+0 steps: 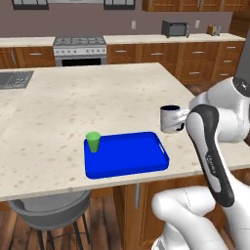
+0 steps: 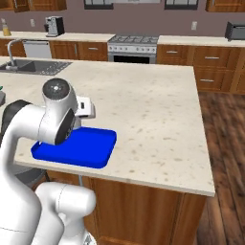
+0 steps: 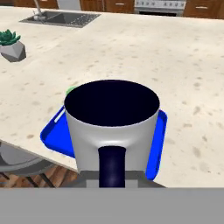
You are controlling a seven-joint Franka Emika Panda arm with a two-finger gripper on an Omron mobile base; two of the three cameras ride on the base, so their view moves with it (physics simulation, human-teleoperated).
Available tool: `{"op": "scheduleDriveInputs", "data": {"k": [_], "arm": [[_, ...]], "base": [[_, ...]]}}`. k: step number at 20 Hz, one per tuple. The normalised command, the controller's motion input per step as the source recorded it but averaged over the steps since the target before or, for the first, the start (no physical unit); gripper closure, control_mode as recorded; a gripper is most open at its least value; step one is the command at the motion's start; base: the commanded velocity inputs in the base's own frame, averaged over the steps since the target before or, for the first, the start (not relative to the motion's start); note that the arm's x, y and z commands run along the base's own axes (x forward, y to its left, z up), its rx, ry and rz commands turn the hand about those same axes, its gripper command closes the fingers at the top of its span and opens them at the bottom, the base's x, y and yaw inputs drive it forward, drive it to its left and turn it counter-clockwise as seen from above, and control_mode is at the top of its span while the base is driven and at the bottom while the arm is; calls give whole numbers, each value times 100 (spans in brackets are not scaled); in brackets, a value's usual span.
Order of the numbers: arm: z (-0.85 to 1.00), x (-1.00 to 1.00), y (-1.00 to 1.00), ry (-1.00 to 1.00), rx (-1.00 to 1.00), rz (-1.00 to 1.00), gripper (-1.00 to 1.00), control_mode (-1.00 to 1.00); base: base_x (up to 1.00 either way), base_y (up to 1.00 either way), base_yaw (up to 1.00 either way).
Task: There is a tray on the dining counter. Grab the cup, mug, and pitcher and place them on the tray. The pitcher may be placed next to the tray if it cannot fit the tray.
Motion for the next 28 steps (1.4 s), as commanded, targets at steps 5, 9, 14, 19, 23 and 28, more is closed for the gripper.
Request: {"op": "scheduleDriveInputs", "data": {"k": [5,9,14,19,23,28], "arm": [[-83,38,25,5,0,11,100,-100],[-77,45,26,6,0,7,100,-100],[-47,36,16,0,2,6,100,-100],[-27,37,20,0,3,6,100,-100],[-8,49,24,0,5,4,100,-100],[0,49,19,5,8,2,100,-100]], "base": [[0,0,0],[0,0,0],[0,0,0],[0,0,0],[0,0,0],[0,0,0]]}}
